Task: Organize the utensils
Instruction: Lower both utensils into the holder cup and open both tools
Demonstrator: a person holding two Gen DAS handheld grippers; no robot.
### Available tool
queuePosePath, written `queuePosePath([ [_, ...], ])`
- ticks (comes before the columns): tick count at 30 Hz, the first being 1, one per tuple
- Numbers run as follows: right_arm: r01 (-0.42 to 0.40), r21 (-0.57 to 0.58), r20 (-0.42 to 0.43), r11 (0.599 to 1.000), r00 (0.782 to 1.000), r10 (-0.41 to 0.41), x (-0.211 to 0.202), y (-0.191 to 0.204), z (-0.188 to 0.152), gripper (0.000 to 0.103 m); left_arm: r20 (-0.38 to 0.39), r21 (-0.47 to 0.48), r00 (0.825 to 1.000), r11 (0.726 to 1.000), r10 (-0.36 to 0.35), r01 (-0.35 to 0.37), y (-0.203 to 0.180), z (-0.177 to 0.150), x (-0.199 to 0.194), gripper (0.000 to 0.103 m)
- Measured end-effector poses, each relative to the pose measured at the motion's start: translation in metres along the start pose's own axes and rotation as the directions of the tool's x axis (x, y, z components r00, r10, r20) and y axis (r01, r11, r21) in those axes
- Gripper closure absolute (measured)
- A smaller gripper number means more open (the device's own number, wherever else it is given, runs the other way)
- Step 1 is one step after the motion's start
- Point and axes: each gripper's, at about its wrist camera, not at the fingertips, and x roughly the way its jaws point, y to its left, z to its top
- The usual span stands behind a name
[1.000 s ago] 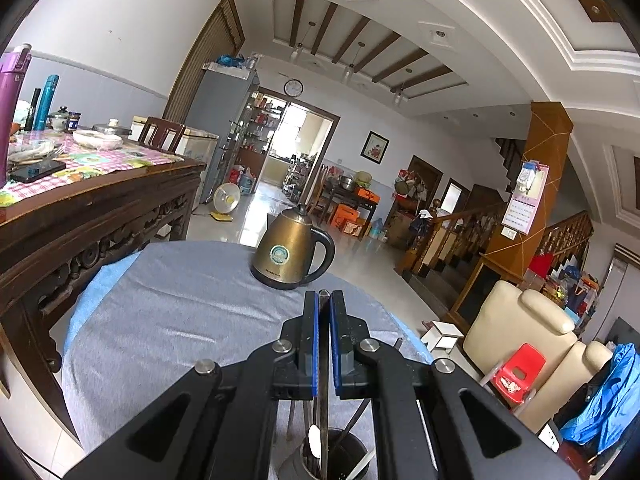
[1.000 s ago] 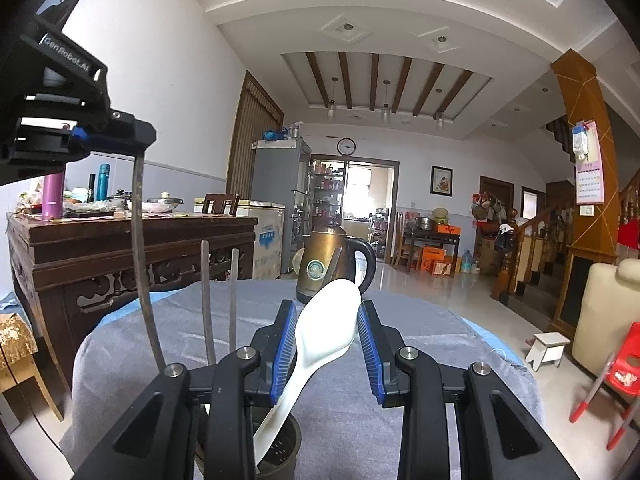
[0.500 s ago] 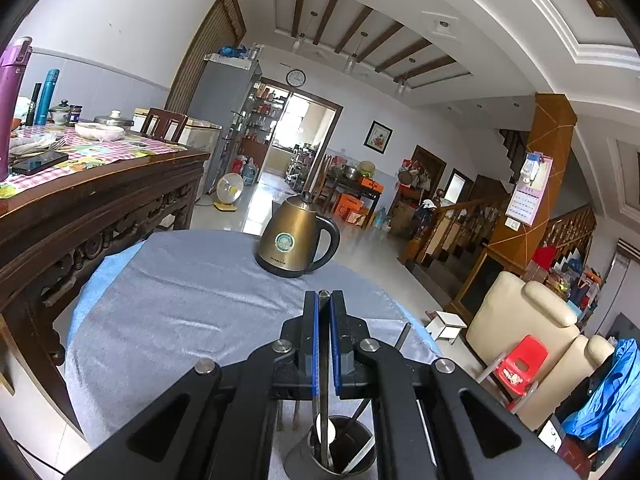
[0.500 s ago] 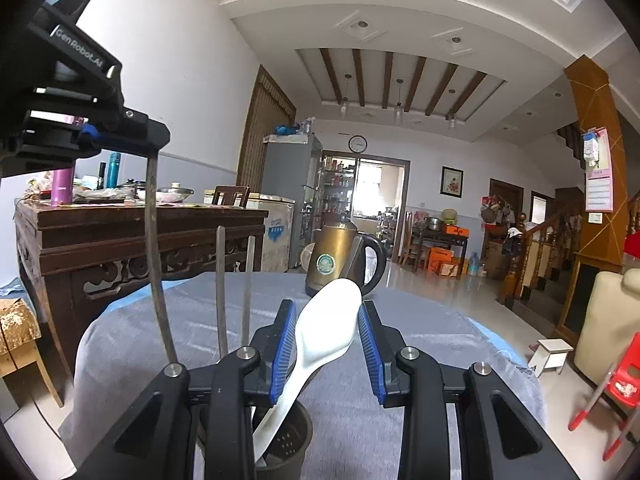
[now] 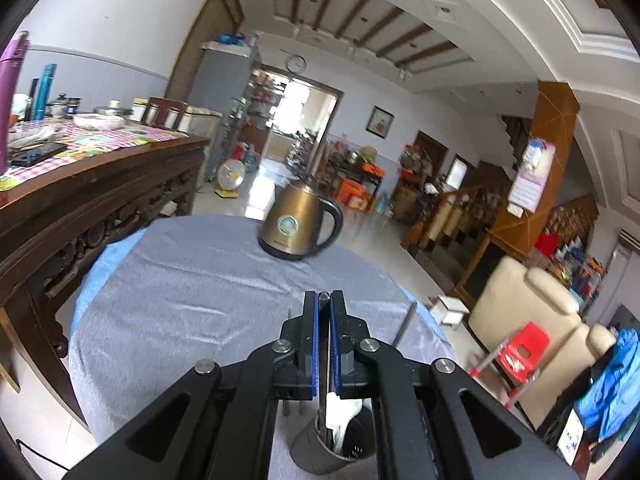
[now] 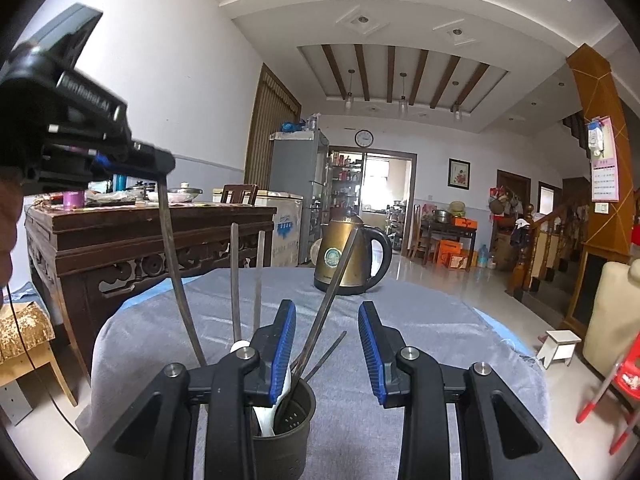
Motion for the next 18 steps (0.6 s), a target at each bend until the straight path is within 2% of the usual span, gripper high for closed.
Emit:
queuePosePath([
  [2,0.007,0.015,0.001,1.0,1.0,-0.007,0.0,-0.004,0.002,0.068,-0.028,0.016,1.0,1.0,0.007,-0.007,-0.002,-0.004,0.003,0.095],
  [4,0.019,0.027,0.001,0.999,1.0,-0.019,-0.001,-0.007,0.003,0.066,-0.063,0.034,0.998,0.999,0.013,-0.011,-0.003,-0.007,0.009,0.081],
  [5,0.027,0.033,0.002,0.999,1.0,-0.027,0.0,-0.011,0.004,0.065,-0.091,0.043,0.996,0.999,0.025,-0.021,-0.004,-0.01,0.013,0.066],
  [6,0.034,0.04,0.003,0.999,0.999,-0.034,0.0,-0.013,0.005,0.061,-0.104,0.048,0.994,0.998,0.039,-0.034,-0.004,-0.011,0.015,0.058],
  [8,0.05,0.056,0.003,0.997,0.999,-0.05,-0.001,-0.019,0.006,0.057,-0.108,0.069,0.992,0.996,0.071,-0.064,-0.006,-0.015,0.015,0.058],
  [13,0.059,0.082,-0.008,0.995,0.998,-0.058,-0.003,-0.028,0.008,0.057,-0.104,0.111,0.983,0.984,0.149,-0.137,-0.008,-0.018,0.012,0.047],
  [18,0.051,0.11,-0.035,0.993,0.998,-0.047,0.0,-0.033,0.008,0.057,-0.095,0.15,0.964,0.96,0.25,-0.235,-0.006,-0.021,0.012,0.043],
])
